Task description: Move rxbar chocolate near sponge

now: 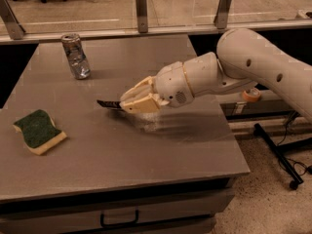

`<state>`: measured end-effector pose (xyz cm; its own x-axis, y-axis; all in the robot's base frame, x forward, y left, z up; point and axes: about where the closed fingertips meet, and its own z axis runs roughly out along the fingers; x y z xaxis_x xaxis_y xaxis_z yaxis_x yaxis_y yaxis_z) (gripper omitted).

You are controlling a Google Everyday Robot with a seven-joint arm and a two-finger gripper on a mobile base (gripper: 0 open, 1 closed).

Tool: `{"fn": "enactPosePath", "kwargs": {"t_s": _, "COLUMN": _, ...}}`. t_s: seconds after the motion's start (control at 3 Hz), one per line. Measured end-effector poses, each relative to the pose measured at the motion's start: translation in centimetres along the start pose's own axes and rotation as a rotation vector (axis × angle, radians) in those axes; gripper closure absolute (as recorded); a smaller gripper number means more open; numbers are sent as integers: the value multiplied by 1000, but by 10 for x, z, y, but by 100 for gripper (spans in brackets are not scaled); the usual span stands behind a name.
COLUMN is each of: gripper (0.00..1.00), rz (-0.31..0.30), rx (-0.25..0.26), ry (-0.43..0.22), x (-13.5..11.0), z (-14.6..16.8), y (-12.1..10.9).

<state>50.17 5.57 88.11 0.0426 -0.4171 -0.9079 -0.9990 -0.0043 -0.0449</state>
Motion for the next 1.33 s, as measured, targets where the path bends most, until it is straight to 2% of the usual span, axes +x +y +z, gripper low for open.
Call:
{"fn": "enactPosePath", "kwargs": {"t_s": 0.33, "gripper": 84, "rz": -39, "rx": -100, "ry": -47, "x": -18, "z": 19, "y": 22}}
{"fn": "enactPosePath", "kwargs": {"t_s": 0.67, "gripper": 60, "rz": -50, "rx": -154, "ry": -92, "x": -31, "z": 34, "y": 37}}
{"fn": "enactPosePath", "kwargs": {"t_s": 1.33, "gripper": 13, "rz": -57, "rx": -227, "ry": -135, "x": -34, "z": 61, "y": 56}}
